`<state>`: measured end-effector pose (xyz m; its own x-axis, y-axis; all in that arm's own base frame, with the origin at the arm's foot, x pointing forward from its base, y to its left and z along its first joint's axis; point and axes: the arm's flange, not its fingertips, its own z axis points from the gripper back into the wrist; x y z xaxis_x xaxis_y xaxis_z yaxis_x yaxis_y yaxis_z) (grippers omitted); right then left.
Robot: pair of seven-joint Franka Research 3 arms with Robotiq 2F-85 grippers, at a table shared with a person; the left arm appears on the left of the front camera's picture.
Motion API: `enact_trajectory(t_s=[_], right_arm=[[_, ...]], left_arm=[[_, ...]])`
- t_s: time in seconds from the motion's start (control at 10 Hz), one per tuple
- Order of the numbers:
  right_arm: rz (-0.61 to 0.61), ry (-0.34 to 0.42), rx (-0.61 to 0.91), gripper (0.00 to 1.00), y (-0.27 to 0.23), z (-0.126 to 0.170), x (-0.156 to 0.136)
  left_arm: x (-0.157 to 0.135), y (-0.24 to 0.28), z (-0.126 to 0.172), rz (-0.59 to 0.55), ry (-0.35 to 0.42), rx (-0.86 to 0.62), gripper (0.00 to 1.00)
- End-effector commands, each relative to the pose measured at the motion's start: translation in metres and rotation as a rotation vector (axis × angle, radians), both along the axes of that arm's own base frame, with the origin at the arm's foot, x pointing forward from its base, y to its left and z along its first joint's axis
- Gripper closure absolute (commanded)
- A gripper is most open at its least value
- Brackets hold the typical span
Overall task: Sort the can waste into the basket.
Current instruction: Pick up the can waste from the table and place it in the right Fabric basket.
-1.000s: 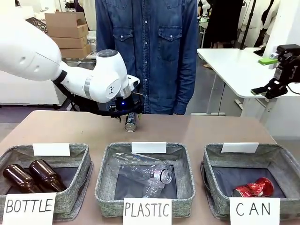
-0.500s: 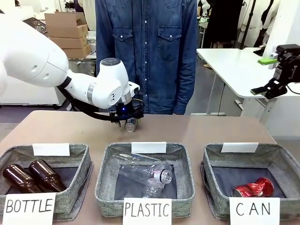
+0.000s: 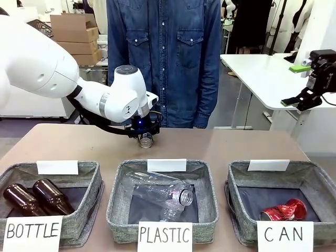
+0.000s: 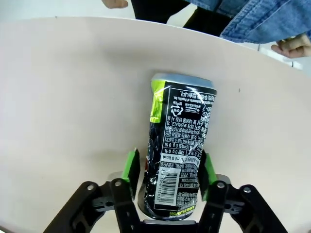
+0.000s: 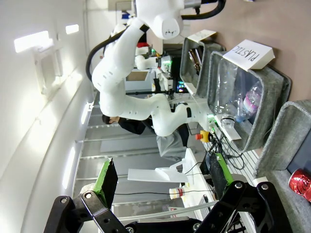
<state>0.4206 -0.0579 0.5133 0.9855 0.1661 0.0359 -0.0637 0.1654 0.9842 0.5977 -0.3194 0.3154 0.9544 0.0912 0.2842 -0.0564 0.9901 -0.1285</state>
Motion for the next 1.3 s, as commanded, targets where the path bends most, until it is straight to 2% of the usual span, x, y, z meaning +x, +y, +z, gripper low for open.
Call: enact_trajectory(t_s=[0.0, 0.2, 0.3, 0.6, 0.7, 0.9, 1.1, 1.2], right_arm=[[0.016, -0.018, -0.001, 0.0, -0.003, 0.001, -0.001], [0.016, -0.018, -0.001, 0.0, -0.003, 0.001, -0.001], [0.016, -0.018, -0.001, 0.0, -0.003, 0.001, -0.001], [0.016, -0.018, -0.001, 0.0, -0.003, 0.001, -0.001], [0.016, -0.018, -0.001, 0.0, -0.003, 0.001, -0.001], [0.016, -0.018, -0.001, 0.0, -0.003, 0.001, -0.001], [0.016, -0.018, -0.001, 0.0, -0.003, 0.001, -0.001], [0.016, -0.018, -0.001, 0.0, -0.003, 0.001, -0.001]], left_arm=[[-0.004, -0.001, 0.001, 0.033, -0.041, 0.02, 1.0], [-0.005, 0.0, 0.0, 0.036, -0.033, 0.013, 0.96], [-0.005, 0.0, 0.001, 0.039, -0.036, 0.012, 1.0], [-0.008, 0.003, 0.007, 0.066, -0.038, 0.003, 1.0], [-0.025, 0.011, 0.032, 0.064, -0.007, -0.061, 1.0], [-0.099, 0.042, 0.108, 0.077, -0.123, -0.043, 1.0], [-0.191, 0.074, 0.166, -0.037, -0.117, -0.134, 1.0], [-0.234, 0.083, 0.18, -0.132, -0.106, -0.169, 1.0]])
